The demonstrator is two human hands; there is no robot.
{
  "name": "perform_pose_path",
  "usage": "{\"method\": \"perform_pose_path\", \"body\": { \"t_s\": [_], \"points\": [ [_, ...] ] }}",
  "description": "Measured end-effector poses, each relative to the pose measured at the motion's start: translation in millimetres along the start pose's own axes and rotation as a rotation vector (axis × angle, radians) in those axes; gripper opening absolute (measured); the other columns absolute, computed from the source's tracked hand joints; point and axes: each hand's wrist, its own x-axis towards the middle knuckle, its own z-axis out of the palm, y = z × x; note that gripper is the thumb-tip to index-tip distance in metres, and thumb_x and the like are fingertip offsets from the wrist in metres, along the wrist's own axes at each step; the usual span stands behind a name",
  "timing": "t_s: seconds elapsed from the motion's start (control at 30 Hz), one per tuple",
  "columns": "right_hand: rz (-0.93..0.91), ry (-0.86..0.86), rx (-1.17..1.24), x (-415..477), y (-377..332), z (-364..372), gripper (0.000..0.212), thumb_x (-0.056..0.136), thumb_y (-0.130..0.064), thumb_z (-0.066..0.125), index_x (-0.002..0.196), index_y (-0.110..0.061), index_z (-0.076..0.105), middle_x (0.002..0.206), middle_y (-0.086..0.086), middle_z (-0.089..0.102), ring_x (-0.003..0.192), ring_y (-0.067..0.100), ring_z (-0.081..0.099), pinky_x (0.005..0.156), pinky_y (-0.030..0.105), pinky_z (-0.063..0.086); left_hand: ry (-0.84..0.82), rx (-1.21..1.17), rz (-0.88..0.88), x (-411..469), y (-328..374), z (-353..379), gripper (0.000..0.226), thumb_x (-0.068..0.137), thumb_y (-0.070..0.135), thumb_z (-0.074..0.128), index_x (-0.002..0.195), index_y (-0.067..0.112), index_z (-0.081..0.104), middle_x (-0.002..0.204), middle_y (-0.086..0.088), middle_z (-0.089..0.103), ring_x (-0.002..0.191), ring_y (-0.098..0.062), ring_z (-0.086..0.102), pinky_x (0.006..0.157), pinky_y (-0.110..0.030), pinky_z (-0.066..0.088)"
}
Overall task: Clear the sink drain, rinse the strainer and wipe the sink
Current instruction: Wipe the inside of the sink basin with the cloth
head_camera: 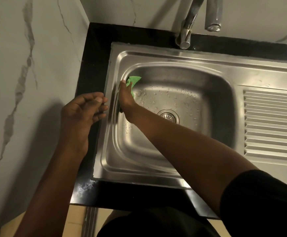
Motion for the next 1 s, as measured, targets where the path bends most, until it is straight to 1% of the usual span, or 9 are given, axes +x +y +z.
{"method": "perform_pose_path", "body": {
  "t_s": [0.17, 0.2, 0.27, 0.3, 0.37, 0.5, 0.63, 0.8, 1.0],
  "points": [
    [0.129, -0.127, -0.160, -37, 46, -3, 0.074, 0.108, -0.064, 0.013, 0.169, -0.023, 0.011, 0.168, 0.018, 0.034, 0.150, 0.038, 0.040, 0.110, 0.045, 0.041, -0.006, -0.001, 0.009, 1, 3, 11, 0.016, 0.098, 0.023, 0.070, 0.110, 0.024, 0.081, 0.110, -0.008, 0.082, 0.105, -0.028, 0.078, 0.092, -0.039, 0.062],
    [0.140, -0.163, -0.205, -45, 54, -5, 0.079, 0.105, -0.069, 0.013, 0.169, -0.022, 0.008, 0.169, 0.017, 0.031, 0.152, 0.037, 0.037, 0.114, 0.045, 0.039, -0.009, -0.004, 0.013, 1, 3, 14, 0.016, 0.097, 0.025, 0.071, 0.109, 0.024, 0.081, 0.110, -0.008, 0.082, 0.105, -0.028, 0.078, 0.091, -0.038, 0.063],
    [0.148, -0.264, -0.352, -61, 69, -13, 0.091, 0.100, -0.078, 0.015, 0.169, -0.022, -0.003, 0.175, 0.013, 0.015, 0.160, 0.034, 0.020, 0.128, 0.051, 0.020, -0.018, -0.015, 0.020, 0, 5, 17, 0.017, 0.096, 0.025, 0.071, 0.109, 0.024, 0.081, 0.111, -0.008, 0.082, 0.105, -0.028, 0.078, 0.089, -0.035, 0.064],
    [0.165, -0.330, -0.428, -70, 76, -19, 0.096, 0.097, -0.081, 0.018, 0.168, -0.022, -0.007, 0.176, 0.012, 0.008, 0.162, 0.032, 0.013, 0.130, 0.051, 0.012, -0.020, -0.013, 0.022, -1, 5, 18, 0.017, 0.096, 0.025, 0.071, 0.110, 0.024, 0.081, 0.111, -0.009, 0.082, 0.105, -0.028, 0.078, 0.088, -0.034, 0.064],
    [0.206, -0.438, -0.573, -87, 88, -28, 0.108, 0.092, -0.087, 0.025, 0.167, -0.019, -0.011, 0.176, 0.009, 0.001, 0.162, 0.031, 0.009, 0.131, 0.051, 0.010, -0.021, -0.005, 0.026, -4, 7, 22, 0.018, 0.096, 0.026, 0.070, 0.110, 0.023, 0.081, 0.111, -0.007, 0.082, 0.104, -0.027, 0.079, 0.087, -0.034, 0.063],
    [0.176, -0.539, -0.856, -103, 93, -43, 0.117, 0.087, -0.092, 0.028, 0.167, -0.017, -0.011, 0.176, 0.011, 0.009, 0.161, 0.033, 0.019, 0.130, 0.047, 0.015, -0.011, 0.003, 0.028, -11, 10, 30, 0.015, 0.095, 0.028, 0.071, 0.105, 0.028, 0.082, 0.108, -0.003, 0.083, 0.103, -0.025, 0.080, 0.086, -0.032, 0.063],
    [0.099, -0.558, -1.147, -111, 99, -67, 0.105, 0.093, -0.087, 0.012, 0.168, -0.014, 0.014, 0.167, 0.023, 0.032, 0.152, 0.038, 0.037, 0.122, 0.046, 0.026, -0.017, 0.013, 0.035, -19, 14, 37, 0.016, 0.094, 0.029, 0.071, 0.106, 0.027, 0.081, 0.109, -0.003, 0.083, 0.103, -0.024, 0.080, 0.087, -0.033, 0.063],
    [0.014, -0.560, -1.280, -115, 108, -105, 0.082, 0.109, -0.063, 0.007, 0.153, -0.008, 0.049, 0.153, 0.027, 0.051, 0.142, 0.038, 0.051, 0.114, 0.043, 0.036, -0.014, 0.006, 0.049, -25, 18, 43, 0.015, 0.096, 0.027, 0.070, 0.105, 0.028, 0.082, 0.110, -0.003, 0.083, 0.103, -0.024, 0.080, 0.087, -0.033, 0.064],
    [0.128, -0.540, -1.438, -125, 109, -178, 0.057, 0.114, -0.041, 0.023, 0.156, -0.006, 0.041, 0.148, 0.031, 0.052, 0.134, 0.041, 0.055, 0.107, 0.040, 0.040, -0.019, 0.009, 0.046, -35, 11, 51, 0.016, 0.102, 0.020, 0.066, 0.112, 0.021, 0.079, 0.109, -0.002, 0.082, 0.104, -0.026, 0.079, 0.093, -0.038, 0.065]
  ]
}}
